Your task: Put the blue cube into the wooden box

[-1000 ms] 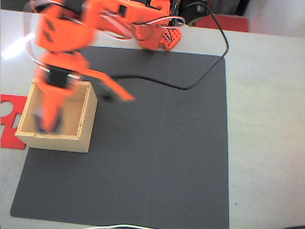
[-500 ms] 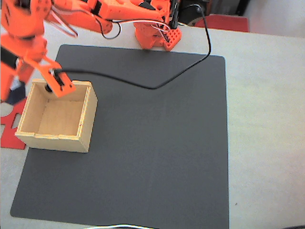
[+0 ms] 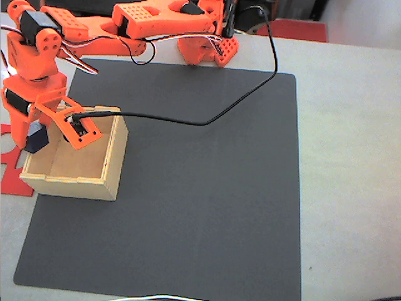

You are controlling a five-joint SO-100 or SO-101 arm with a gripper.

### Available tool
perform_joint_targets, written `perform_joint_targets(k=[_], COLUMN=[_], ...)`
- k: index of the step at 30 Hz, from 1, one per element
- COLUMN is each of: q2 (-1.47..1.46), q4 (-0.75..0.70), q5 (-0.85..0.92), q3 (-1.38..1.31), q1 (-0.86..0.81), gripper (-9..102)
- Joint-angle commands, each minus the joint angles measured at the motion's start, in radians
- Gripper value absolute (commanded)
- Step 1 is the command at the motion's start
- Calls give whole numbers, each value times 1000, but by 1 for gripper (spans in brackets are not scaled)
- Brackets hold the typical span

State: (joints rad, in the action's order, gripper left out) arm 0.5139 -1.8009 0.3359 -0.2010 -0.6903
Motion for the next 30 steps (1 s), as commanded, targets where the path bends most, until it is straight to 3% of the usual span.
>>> perform_joint_targets(k=[1, 30], q2=[14, 120], q4=[-6, -8], q5=[-11, -89], q3=[-29, 75], q1=[26, 288], gripper=[0, 0])
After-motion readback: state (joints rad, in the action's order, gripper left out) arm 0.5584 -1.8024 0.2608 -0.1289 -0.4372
